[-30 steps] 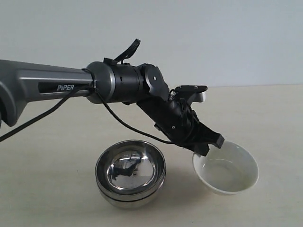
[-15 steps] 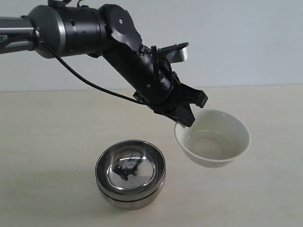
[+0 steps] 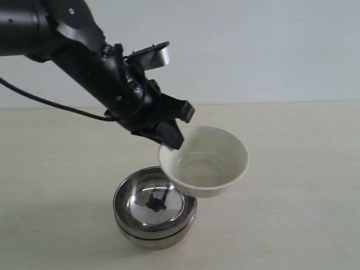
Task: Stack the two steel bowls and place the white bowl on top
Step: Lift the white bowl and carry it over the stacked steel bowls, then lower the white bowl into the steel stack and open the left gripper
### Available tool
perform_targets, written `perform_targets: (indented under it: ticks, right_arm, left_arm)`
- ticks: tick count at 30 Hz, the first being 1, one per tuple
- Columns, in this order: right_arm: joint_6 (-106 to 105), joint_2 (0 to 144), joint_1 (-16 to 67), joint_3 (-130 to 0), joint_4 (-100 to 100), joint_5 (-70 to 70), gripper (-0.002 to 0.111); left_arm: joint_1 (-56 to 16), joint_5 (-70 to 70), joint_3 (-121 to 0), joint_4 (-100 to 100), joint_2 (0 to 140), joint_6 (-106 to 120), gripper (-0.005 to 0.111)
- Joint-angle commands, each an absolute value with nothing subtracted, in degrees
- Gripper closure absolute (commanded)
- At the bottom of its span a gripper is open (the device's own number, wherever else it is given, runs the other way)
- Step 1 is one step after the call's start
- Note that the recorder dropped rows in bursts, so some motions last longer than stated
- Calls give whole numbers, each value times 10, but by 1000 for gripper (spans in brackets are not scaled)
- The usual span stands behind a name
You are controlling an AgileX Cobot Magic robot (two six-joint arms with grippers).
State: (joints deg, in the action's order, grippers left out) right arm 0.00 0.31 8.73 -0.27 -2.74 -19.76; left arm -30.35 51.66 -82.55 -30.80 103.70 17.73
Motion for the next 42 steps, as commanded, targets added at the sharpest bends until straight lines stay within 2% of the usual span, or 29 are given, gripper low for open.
perform_targets:
  ticks: [1, 18, 27, 42]
  right_arm:
    - [0, 0, 85, 0, -24, -194, 108]
    - [0, 0, 85, 0, -24, -194, 108]
    - [0, 0, 85, 0, -24, -194, 108]
    - [0, 0, 85, 0, -24, -196, 108]
  left_arm:
    - [-273, 507, -774, -310, 1000, 194, 103]
    - [-224, 427, -656, -309, 987, 229, 103]
    - [-224, 403, -652, -312, 1037, 235, 103]
    - [-225, 382, -652, -323, 1037, 234, 103]
